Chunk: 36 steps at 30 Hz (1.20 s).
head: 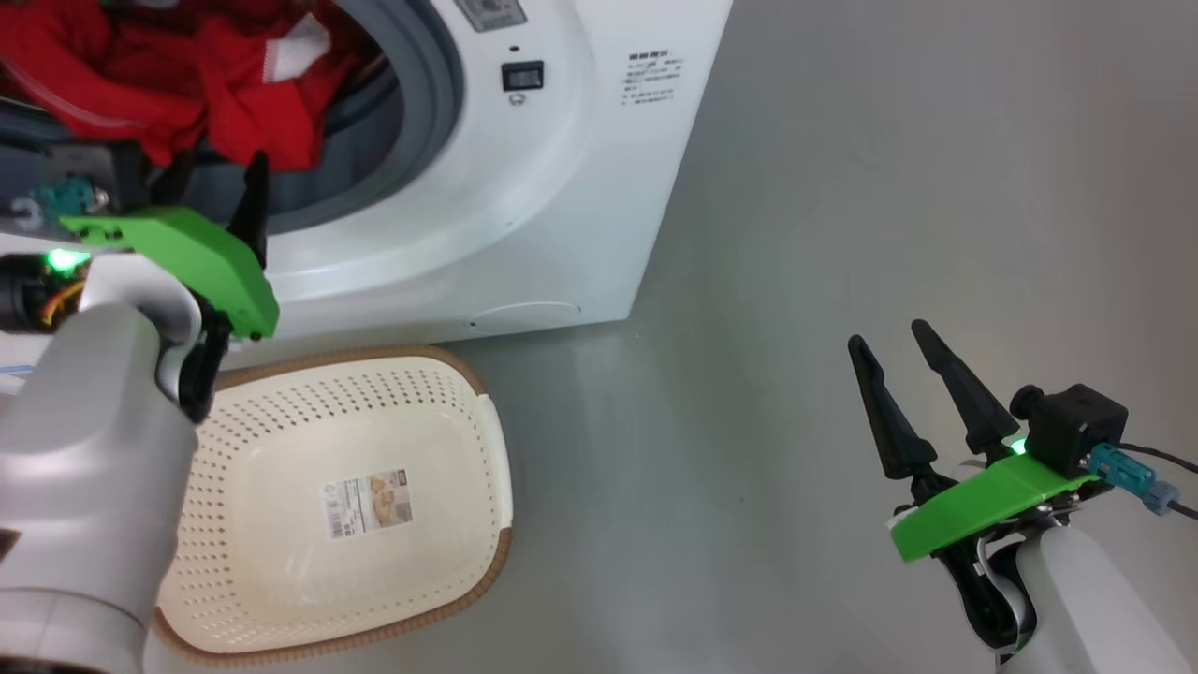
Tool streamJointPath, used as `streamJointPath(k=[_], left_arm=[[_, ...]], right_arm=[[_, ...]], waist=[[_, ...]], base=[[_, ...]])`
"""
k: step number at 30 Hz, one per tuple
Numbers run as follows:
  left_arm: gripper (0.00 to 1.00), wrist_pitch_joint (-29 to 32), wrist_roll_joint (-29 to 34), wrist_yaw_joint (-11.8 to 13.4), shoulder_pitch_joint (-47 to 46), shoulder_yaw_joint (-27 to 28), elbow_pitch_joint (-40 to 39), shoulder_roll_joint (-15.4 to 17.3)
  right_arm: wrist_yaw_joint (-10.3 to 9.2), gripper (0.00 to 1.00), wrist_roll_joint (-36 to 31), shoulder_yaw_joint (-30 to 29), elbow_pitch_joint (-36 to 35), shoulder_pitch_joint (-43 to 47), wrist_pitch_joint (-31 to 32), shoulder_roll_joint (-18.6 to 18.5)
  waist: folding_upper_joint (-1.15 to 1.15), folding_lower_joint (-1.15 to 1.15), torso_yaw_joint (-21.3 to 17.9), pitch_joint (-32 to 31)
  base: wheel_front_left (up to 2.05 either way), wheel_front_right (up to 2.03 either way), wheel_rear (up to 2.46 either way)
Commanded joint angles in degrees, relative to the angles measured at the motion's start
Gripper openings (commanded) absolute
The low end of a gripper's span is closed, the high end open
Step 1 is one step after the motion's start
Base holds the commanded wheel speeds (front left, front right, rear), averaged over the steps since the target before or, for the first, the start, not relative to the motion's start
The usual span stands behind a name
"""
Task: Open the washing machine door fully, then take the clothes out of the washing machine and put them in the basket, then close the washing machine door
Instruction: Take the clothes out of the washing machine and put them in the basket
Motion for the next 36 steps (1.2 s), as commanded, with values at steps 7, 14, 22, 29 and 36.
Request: streamJointPath(k=[7,14,22,29,36], left_arm=[[1.00,2.9,-2.8,-0.2,-8.1,-3.7,3.7,3.6],[1.00,4.8,-5.5,-0.2,-11.8,-6.9,6.5,5.3],[1.00,6.5,-8.2,-0.2,-14.3,-9.1,9.4,7.8],[1.00,7.2,-9.3,-0.2,-15.5,-10.5,10.9,9.3],[0.00,6.6,-10.8,-0.2,-16.2,-11.9,11.8,8.9]], right_arm=[[0.09,1.00,-0.3,2.9,-1.2,-2.4,-0.7,0.5],[0.09,1.00,0.1,4.7,-1.3,-4.3,-0.7,0.8],[0.09,1.00,0.4,5.4,-1.6,-5.7,-0.7,0.9],[0.09,1.00,0.4,5.5,-1.9,-6.1,-0.7,1.1],[0.09,1.00,0.2,4.9,-1.9,-6.1,-0.7,1.4]], waist=[[0.00,0.00,-2.8,4.3],[0.00,0.00,-4.5,6.5],[0.00,0.00,-6.2,8.2],[0.00,0.00,-7.3,9.0],[0.00,0.00,-7.3,9.3]], base=[[0.00,0.00,0.00],[0.00,0.00,0.00],[0.00,0.00,0.00],[0.00,0.00,0.00],[0.00,0.00,0.00]])
